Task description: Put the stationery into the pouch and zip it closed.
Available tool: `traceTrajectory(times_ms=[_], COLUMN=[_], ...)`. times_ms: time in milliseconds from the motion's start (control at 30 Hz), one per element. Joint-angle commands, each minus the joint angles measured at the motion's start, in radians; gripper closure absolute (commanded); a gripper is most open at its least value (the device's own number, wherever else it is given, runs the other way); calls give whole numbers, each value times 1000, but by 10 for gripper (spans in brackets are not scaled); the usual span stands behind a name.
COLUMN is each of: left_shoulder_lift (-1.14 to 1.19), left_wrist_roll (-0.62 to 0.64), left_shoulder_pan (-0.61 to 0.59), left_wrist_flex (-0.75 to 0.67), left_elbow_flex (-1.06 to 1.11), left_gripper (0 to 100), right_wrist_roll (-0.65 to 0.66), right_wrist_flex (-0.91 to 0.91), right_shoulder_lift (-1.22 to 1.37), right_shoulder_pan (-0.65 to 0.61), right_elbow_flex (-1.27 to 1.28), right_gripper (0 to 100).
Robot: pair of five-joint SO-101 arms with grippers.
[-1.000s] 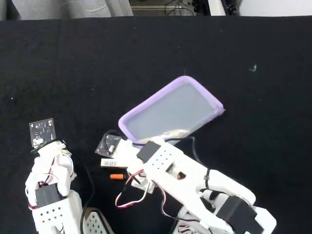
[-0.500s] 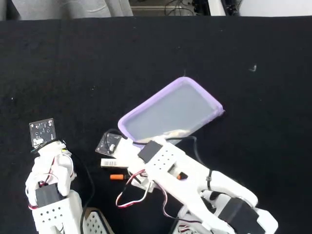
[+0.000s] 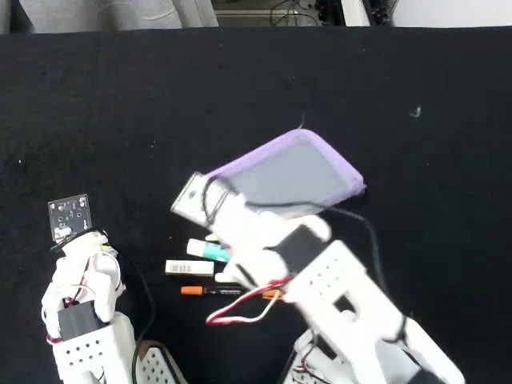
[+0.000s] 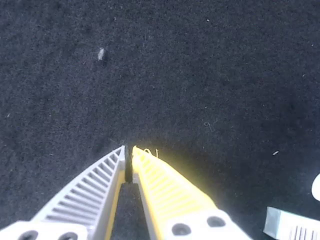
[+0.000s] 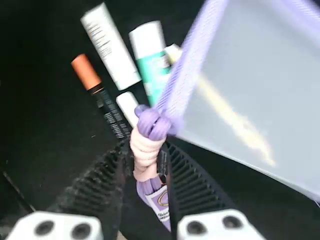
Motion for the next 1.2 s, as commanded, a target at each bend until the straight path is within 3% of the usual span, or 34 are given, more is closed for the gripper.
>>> traceTrajectory(times_ms=[0, 233, 800, 1167], left_shoulder_lift=[-2, -2, -2, -2], left_wrist_roll=[-11, -11, -11, -11], left_shoulder_pan=[-12, -12, -12, -12], left_wrist_flex=[-20, -20, -20, -20], left_elbow_flex=[24, 24, 24, 24], left_gripper=[967, 967, 967, 967], right_wrist_roll=[12, 100, 95, 94], right_wrist_flex=[58, 181, 269, 264], right_shoulder_lift=[-59, 1, 421, 736], right_shoulder_pan=[64, 66, 69, 258], right_elbow_flex=[-140, -378, -1150, -1615], right_gripper=[988, 988, 988, 988])
